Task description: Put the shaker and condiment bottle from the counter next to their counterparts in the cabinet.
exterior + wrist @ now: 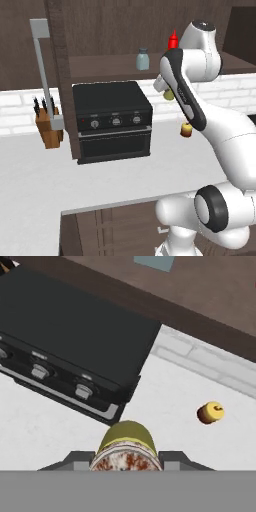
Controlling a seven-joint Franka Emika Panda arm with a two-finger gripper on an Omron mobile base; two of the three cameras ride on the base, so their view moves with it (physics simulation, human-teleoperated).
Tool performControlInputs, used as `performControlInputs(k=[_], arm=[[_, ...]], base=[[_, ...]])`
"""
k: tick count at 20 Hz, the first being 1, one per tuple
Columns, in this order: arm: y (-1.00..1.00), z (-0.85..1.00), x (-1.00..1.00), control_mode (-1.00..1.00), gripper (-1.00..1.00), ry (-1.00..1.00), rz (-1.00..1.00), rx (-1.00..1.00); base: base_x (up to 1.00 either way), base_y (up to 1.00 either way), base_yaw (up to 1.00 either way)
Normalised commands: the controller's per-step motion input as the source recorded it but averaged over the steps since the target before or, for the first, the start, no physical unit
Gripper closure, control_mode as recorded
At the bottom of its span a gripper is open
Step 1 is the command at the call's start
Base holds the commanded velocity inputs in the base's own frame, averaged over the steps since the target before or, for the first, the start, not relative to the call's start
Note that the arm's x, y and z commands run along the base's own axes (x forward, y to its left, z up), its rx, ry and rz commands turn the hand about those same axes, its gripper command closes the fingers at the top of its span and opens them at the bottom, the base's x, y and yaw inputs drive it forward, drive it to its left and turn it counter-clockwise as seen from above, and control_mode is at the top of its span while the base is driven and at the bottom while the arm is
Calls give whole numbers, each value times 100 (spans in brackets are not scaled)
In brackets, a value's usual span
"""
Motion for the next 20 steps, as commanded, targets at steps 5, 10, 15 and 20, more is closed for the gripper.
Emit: performControlInputs(k=[5,10,15,20], arm=[[3,32,16,-100,100,-1,9,-7],[6,19,4,-100,100,-8,10,-2],[7,8,0,-100,100,-10,5,0],[3,6,9,-100,100,-9,3,-1]], base=[[0,0,0],[0,0,0],[0,0,0],[0,0,0]])
